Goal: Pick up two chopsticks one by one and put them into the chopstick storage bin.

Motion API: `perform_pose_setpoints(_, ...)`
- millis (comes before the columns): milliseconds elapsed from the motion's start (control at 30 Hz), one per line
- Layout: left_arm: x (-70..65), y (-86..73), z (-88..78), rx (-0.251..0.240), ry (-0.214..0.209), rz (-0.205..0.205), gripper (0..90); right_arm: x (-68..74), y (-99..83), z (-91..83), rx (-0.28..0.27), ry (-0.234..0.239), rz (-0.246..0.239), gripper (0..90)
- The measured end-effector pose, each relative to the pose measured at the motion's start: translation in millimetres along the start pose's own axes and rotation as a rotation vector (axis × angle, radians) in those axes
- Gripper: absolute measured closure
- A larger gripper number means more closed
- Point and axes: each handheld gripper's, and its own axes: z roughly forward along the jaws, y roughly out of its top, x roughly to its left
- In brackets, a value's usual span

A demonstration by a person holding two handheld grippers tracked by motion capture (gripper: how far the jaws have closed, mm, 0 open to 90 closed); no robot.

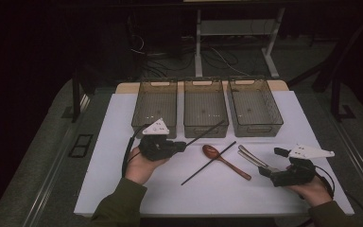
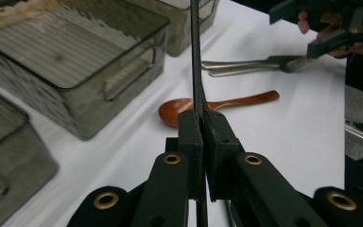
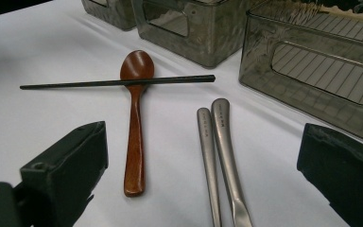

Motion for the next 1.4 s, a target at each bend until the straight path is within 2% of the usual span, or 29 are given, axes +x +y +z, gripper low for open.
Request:
perform_pose_setpoints(233, 19.0, 4.1, -11.2, -0.030, 0.056, -0.033, 85.3, -0.2, 0.0, 0.4, -0.004, -0.002, 0.006, 1.9)
perform_pose_setpoints(533, 55.9, 22.1, -23.8, -0.051, 0.158, -0.072, 85.3, -0.5, -0.1, -0.3, -0.008, -0.002, 0.007, 1.9)
perform_pose_setpoints(867, 100.4, 39.2, -21.1, -0.064, 0.251, -0.127, 85.3, -1.1, -0.3, -0.8, -0.009, -0.001, 0.015, 1.9)
perform_pose_setpoints(967, 114.7, 41.6, -19.6, -0.054, 0.283, -0.130, 85.3, -1.7, -0.3, -0.9, -0.009, -0.002, 0.016, 1.9)
perform_pose_setpoints(1100, 132.3, 39.9, -16.1, -0.039, 0.324, -0.156, 85.3, -1.8, -0.3, -1.1, -0.011, -0.002, 0.015, 1.9)
perform_pose_setpoints(1233, 146.6, 35.0, -9.8, 0.010, 0.373, -0.166, 85.3, -1.9, -0.4, -1.1, -0.011, -0.001, 0.016, 1.9)
perform_pose_setpoints(1400, 159.9, 28.6, -0.7, 0.075, 0.429, -0.197, 85.3, -2.5, -0.5, -1.3, -0.012, -0.001, 0.017, 1.9)
